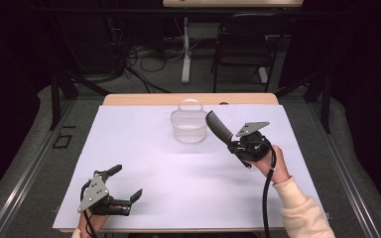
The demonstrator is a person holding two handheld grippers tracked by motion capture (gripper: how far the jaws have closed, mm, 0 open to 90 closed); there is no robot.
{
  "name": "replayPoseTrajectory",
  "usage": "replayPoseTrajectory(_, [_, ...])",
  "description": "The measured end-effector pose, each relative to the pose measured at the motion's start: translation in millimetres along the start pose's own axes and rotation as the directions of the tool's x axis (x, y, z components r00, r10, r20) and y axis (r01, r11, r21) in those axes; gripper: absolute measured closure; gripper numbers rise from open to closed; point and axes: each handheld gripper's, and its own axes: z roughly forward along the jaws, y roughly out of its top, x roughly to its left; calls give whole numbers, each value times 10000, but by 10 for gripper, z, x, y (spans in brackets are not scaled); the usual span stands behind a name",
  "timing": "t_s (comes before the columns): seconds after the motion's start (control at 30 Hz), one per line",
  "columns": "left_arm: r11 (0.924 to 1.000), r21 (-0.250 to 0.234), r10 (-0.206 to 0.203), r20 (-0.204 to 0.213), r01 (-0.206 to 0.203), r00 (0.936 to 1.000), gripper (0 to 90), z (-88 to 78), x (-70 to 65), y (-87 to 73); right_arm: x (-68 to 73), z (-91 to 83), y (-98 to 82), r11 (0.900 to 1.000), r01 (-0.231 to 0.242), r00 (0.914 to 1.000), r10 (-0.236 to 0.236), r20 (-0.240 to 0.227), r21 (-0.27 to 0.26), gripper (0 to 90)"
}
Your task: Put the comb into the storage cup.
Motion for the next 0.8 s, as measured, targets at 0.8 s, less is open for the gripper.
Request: replayPoseTrajectory(0.8, [10000,-13,-16,-63,16,10000,1,-1,4,-1,-54,52,86,9983,-182,9997,190,144,-554,727])
